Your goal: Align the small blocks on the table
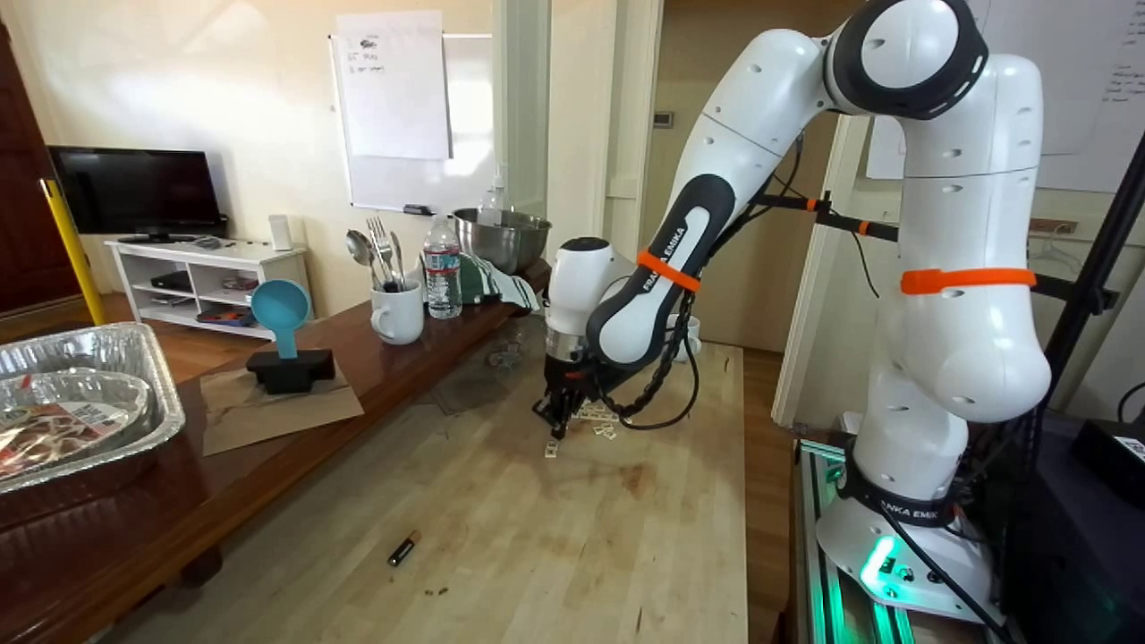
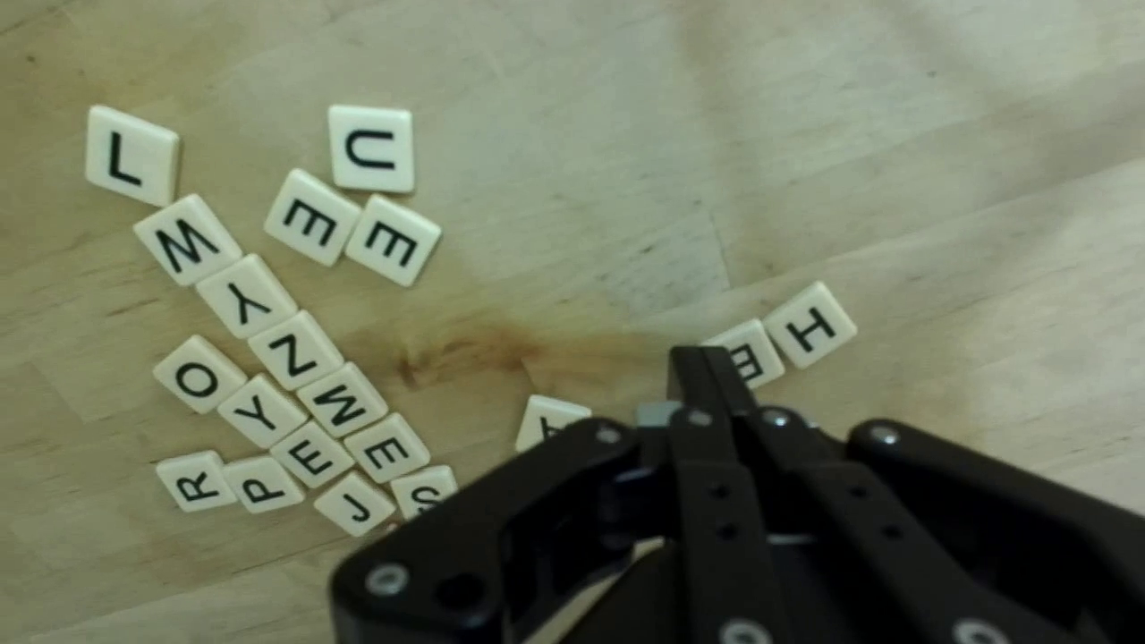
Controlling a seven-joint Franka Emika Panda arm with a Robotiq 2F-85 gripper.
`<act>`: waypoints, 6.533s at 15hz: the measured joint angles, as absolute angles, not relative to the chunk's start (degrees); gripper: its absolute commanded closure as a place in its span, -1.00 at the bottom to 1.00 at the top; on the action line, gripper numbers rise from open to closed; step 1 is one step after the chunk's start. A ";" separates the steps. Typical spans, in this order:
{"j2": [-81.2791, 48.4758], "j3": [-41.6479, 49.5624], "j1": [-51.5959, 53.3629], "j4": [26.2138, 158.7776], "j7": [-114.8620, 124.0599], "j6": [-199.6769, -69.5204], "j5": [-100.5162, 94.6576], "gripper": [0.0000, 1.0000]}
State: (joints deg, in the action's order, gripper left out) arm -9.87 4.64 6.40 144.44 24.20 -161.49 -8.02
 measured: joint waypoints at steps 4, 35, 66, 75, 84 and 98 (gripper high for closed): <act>-8.83 6.22 6.38 144.66 26.09 -161.49 -10.76 1.00; -13.79 11.40 8.16 140.64 38.18 -161.50 -15.30 1.00; -14.26 11.91 11.09 139.62 34.63 -161.50 -22.04 1.00; -14.22 11.88 11.16 139.64 31.24 -161.09 -23.82 1.00; -14.10 11.96 11.42 139.55 32.44 -160.07 -26.12 1.00; -12.83 11.87 11.38 139.99 44.02 -160.04 -23.83 1.00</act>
State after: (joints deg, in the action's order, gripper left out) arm -12.83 11.87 11.38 139.99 44.02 -160.04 -23.83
